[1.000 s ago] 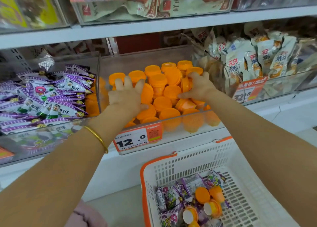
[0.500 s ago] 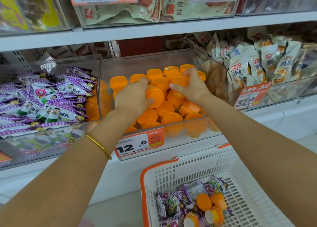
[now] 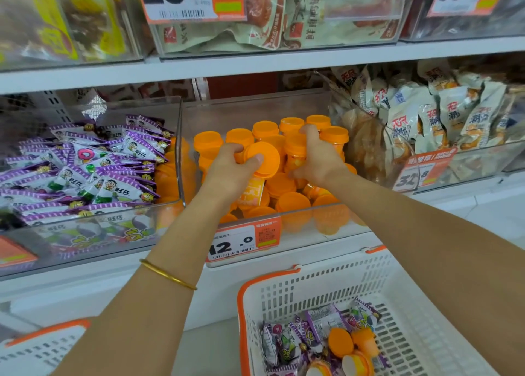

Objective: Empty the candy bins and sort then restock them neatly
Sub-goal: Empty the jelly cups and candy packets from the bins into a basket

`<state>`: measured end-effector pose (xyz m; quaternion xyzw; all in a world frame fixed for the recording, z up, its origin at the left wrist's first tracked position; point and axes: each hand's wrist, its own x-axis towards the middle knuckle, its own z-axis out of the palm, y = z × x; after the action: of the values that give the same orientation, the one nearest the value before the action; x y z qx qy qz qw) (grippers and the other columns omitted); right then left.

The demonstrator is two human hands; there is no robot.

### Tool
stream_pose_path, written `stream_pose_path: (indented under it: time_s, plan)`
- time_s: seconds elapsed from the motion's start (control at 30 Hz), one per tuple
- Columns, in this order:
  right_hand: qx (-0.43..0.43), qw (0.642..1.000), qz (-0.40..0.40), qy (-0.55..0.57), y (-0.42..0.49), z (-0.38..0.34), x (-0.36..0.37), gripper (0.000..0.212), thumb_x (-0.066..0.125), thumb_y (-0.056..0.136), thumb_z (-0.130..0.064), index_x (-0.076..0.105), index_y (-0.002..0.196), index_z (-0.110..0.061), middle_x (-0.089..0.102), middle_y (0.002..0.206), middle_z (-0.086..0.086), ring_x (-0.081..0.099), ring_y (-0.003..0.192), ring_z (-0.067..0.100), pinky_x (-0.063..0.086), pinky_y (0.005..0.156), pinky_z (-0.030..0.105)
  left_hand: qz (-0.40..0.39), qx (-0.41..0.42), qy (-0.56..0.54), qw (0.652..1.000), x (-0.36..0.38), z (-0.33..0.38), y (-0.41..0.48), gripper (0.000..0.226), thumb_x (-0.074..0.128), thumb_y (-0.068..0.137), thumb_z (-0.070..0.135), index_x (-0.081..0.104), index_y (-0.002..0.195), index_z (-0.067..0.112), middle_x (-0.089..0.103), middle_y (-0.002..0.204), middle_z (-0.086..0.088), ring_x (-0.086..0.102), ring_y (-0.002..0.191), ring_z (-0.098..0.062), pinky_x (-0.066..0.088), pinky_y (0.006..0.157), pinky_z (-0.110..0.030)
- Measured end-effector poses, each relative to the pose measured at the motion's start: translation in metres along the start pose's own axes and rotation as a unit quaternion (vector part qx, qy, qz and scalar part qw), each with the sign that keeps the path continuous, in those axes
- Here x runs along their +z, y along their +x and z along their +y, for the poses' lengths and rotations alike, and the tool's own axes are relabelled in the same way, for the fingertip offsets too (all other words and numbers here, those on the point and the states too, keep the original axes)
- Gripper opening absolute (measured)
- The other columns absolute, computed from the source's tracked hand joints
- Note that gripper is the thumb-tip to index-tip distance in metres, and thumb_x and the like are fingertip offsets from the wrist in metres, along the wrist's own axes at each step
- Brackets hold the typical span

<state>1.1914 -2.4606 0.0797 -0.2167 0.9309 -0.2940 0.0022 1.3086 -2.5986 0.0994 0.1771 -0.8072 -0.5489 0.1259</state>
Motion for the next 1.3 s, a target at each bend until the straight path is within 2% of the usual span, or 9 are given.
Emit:
stream_pose_path:
  time_s: [0.4, 0.53, 0.7, 0.83, 0.97, 1.03, 1.1, 1.2, 1.3]
  plan:
    - [-0.068, 0.964, 0.177, 0.184, -0.098, 0.000, -0.085, 0.079, 0.083, 0.068, -0.018, 0.033, 0.129, -0.026, 0.045, 0.101, -0.015, 0.054, 0.084, 0.011, 0.046, 0.066, 0.023, -0.055, 0.160, -0.077, 0.983, 0.013, 0.042, -0.046, 0.033, 0.046, 0.098, 0.032, 0.046, 0.131, 0.029, 0.052, 0.128, 0.007, 0.053, 0.110, -0.007, 0.048, 0.088, -0.018]
    - [-0.031, 0.968, 0.073, 0.237, -0.185, 0.036, -0.116, 0.077, 0.085, 0.055, -0.017, 0.039, 0.112, -0.042, 0.055, 0.103, -0.011, 0.060, 0.082, -0.002, 0.052, 0.066, 0.015, -0.308, 0.041, -0.083, 0.947, 0.027, 0.045, -0.079, 0.025, 0.054, 0.094, 0.032, 0.058, 0.115, 0.018, 0.066, 0.114, -0.003, 0.064, 0.105, -0.016, 0.053, 0.092, -0.034]
    - [0.130, 0.971, -0.161, 0.118, -0.216, 0.109, -0.038, 0.083, 0.087, 0.062, -0.012, 0.036, 0.125, -0.032, 0.054, 0.106, 0.000, 0.061, 0.089, 0.017, 0.055, 0.071, 0.035, -0.484, -0.077, 0.223, 0.843, 0.083, -0.045, -0.106, 0.029, 0.048, 0.097, 0.035, 0.055, 0.103, 0.008, 0.053, 0.095, -0.005, 0.050, 0.089, -0.017, 0.041, 0.071, -0.021]
    - [0.205, 0.932, -0.287, 0.081, -0.229, 0.158, 0.068, 0.086, 0.082, 0.071, -0.013, 0.026, 0.137, -0.014, 0.048, 0.089, 0.003, 0.051, 0.066, 0.015, 0.040, 0.048, 0.023, -0.456, -0.122, 0.302, 0.829, 0.131, -0.141, -0.124, 0.043, 0.041, 0.101, 0.031, 0.048, 0.126, -0.004, 0.056, 0.114, -0.020, 0.052, 0.091, -0.025, 0.037, 0.064, -0.028]
    - [0.272, 0.916, -0.285, 0.083, -0.267, 0.195, 0.130, 0.089, 0.076, 0.073, -0.008, 0.020, 0.142, -0.013, 0.049, 0.074, 0.005, 0.052, 0.058, 0.016, 0.041, 0.047, 0.026, -0.411, -0.185, 0.282, 0.847, 0.156, -0.214, -0.139, 0.015, 0.039, 0.102, 0.030, 0.039, 0.111, 0.018, 0.046, 0.092, -0.003, 0.040, 0.068, -0.010, 0.033, 0.061, -0.025]
    - [0.287, 0.913, -0.276, 0.085, -0.273, 0.204, 0.144, 0.083, 0.074, 0.075, -0.009, 0.023, 0.140, -0.014, 0.049, 0.078, 0.007, 0.052, 0.063, 0.019, 0.042, 0.052, 0.031, -0.393, -0.188, 0.280, 0.855, 0.161, -0.230, -0.142, 0.021, 0.042, 0.101, 0.028, 0.039, 0.117, 0.015, 0.048, 0.094, 0.000, 0.045, 0.073, -0.010, 0.041, 0.067, -0.027]
    - [0.289, 0.911, -0.282, 0.089, -0.271, 0.208, 0.150, 0.082, 0.072, 0.080, -0.014, 0.021, 0.143, -0.016, 0.052, 0.087, 0.007, 0.054, 0.067, 0.020, 0.042, 0.050, 0.031, -0.379, -0.187, 0.274, 0.864, 0.163, -0.232, -0.141, 0.043, 0.042, 0.101, 0.026, 0.034, 0.140, 0.011, 0.049, 0.128, -0.011, 0.055, 0.086, -0.015, 0.046, 0.074, -0.028]
    - [0.301, 0.901, -0.295, 0.102, -0.262, 0.209, 0.149, 0.081, 0.066, 0.086, -0.009, 0.017, 0.149, -0.019, 0.052, 0.120, 0.017, 0.057, 0.068, 0.023, 0.049, 0.048, 0.033, -0.367, -0.182, 0.265, 0.873, 0.162, -0.218, -0.130, 0.053, 0.040, 0.102, 0.025, 0.022, 0.149, 0.011, 0.038, 0.145, -0.016, 0.054, 0.072, -0.010, 0.042, 0.059, -0.020]
    - [0.321, 0.891, -0.291, 0.138, -0.247, 0.204, 0.137, 0.067, 0.058, 0.089, -0.003, 0.026, 0.146, -0.018, 0.058, 0.089, 0.020, 0.052, 0.053, 0.023, 0.046, 0.050, 0.032, -0.354, -0.129, 0.251, 0.892, 0.157, -0.183, -0.119, 0.048, 0.040, 0.102, 0.024, 0.029, 0.145, 0.009, 0.042, 0.142, -0.015, 0.057, 0.105, -0.024, 0.047, 0.086, -0.032]
